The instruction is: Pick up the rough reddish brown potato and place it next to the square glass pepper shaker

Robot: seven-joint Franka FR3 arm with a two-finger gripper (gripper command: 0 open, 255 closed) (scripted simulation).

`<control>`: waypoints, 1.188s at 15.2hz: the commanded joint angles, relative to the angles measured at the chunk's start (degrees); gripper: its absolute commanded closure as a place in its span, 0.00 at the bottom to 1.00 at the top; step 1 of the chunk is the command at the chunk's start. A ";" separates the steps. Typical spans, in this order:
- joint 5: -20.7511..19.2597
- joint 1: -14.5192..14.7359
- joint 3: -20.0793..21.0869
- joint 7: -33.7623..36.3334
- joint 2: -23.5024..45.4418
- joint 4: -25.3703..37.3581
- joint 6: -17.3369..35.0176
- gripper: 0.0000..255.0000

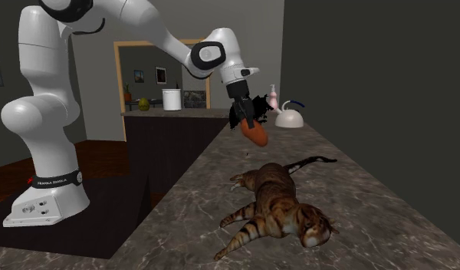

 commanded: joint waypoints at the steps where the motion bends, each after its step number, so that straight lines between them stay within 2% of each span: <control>1: 0.19 0.03 0.06 -0.22 -0.51 0.93 -1.43 1.00; 13: 1.13 0.09 0.24 -1.54 -3.00 6.56 -9.50 1.00; 18: 2.59 -2.81 -2.33 -7.53 -9.37 -1.46 -7.22 1.00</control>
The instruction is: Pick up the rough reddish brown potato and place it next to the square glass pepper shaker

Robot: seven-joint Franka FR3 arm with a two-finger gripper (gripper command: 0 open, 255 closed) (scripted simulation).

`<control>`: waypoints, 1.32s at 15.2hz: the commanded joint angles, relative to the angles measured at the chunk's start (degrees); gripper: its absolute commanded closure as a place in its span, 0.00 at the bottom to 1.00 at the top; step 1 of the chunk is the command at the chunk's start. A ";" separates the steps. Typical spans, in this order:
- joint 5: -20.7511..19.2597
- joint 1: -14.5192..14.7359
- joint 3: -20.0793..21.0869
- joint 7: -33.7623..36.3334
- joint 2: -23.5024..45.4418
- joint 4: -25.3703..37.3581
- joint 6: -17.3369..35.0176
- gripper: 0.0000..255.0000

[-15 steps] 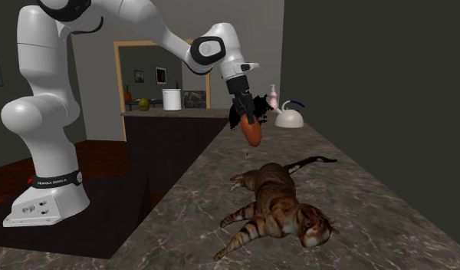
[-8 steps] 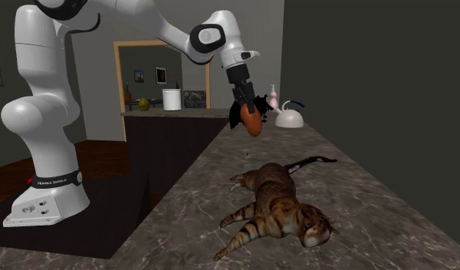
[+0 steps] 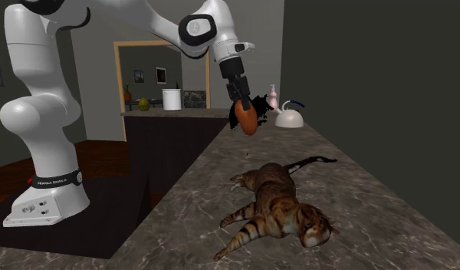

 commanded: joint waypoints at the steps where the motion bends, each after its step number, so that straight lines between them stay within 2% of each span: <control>1: 0.60 -1.21 -1.24 -2.75 -2.43 -2.83 0.67 1.00; 10: 2.17 -5.86 -7.86 -14.81 -10.94 -12.28 2.51 1.00; 20: 2.98 -10.89 -17.03 -29.39 -15.89 -16.50 2.49 1.00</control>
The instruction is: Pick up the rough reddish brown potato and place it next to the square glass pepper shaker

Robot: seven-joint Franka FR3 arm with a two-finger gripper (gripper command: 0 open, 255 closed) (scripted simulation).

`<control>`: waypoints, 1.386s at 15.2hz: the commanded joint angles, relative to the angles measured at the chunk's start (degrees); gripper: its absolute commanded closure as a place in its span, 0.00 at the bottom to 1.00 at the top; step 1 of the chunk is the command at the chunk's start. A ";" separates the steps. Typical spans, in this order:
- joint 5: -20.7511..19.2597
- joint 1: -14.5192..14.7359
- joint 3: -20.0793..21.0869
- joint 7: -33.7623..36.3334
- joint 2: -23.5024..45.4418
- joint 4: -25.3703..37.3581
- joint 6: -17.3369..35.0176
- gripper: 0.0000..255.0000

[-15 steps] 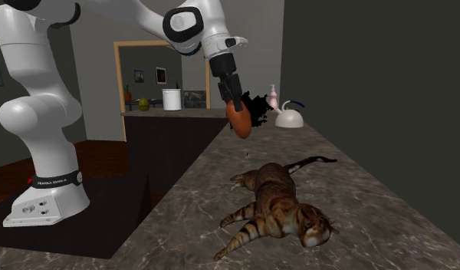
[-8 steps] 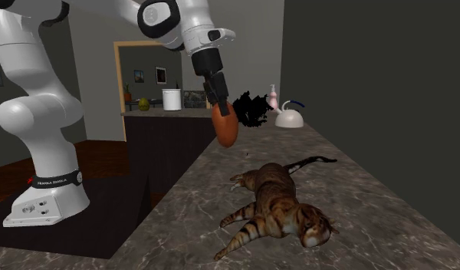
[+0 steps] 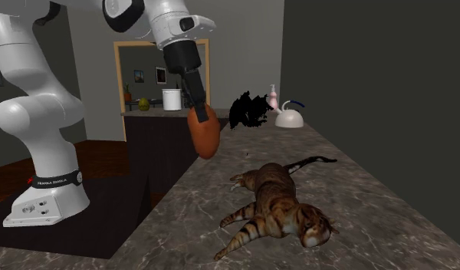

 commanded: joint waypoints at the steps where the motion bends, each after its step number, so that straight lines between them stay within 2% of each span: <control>1: 0.25 -0.97 -2.13 -3.32 -0.35 -0.27 0.01 1.00; 13: 3.87 -5.36 -15.33 -23.06 2.25 4.19 -2.02 1.00; 17: 6.93 -6.32 -20.12 -30.50 5.44 7.80 -3.27 1.00; 21: 11.60 -7.35 -24.97 -38.62 10.13 12.52 -5.09 1.00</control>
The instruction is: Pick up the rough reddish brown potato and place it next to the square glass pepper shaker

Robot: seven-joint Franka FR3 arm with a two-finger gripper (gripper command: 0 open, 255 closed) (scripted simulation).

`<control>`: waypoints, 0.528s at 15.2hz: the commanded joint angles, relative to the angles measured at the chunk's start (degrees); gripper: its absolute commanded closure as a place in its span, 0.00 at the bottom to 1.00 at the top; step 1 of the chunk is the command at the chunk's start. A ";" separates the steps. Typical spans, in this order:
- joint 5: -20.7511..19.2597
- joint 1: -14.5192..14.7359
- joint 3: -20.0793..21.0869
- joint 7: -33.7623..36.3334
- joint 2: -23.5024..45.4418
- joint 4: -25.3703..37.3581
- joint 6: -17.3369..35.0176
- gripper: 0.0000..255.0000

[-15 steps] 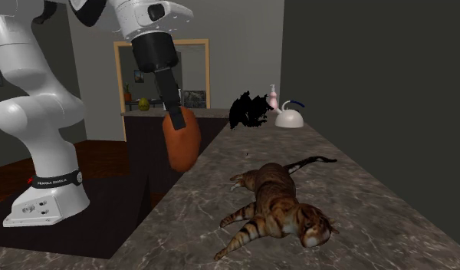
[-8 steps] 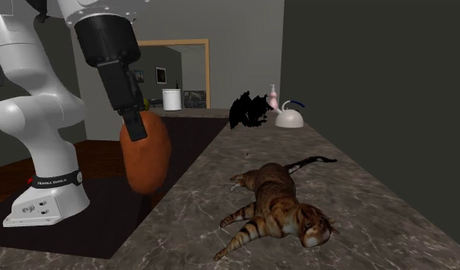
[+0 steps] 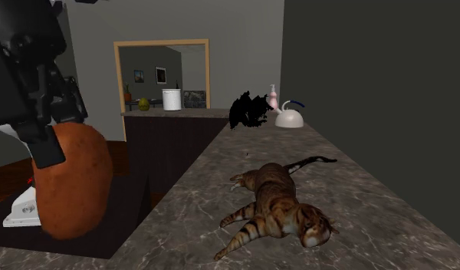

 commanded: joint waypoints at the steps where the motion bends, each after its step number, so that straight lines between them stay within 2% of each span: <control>1: 2.52 -0.69 -2.22 -4.17 2.41 2.38 -1.07 1.00; 5: 9.60 -3.24 -6.18 -13.13 9.42 8.68 -4.20 1.00; 8: 15.60 -7.04 -7.73 -19.66 15.65 14.33 -7.47 1.00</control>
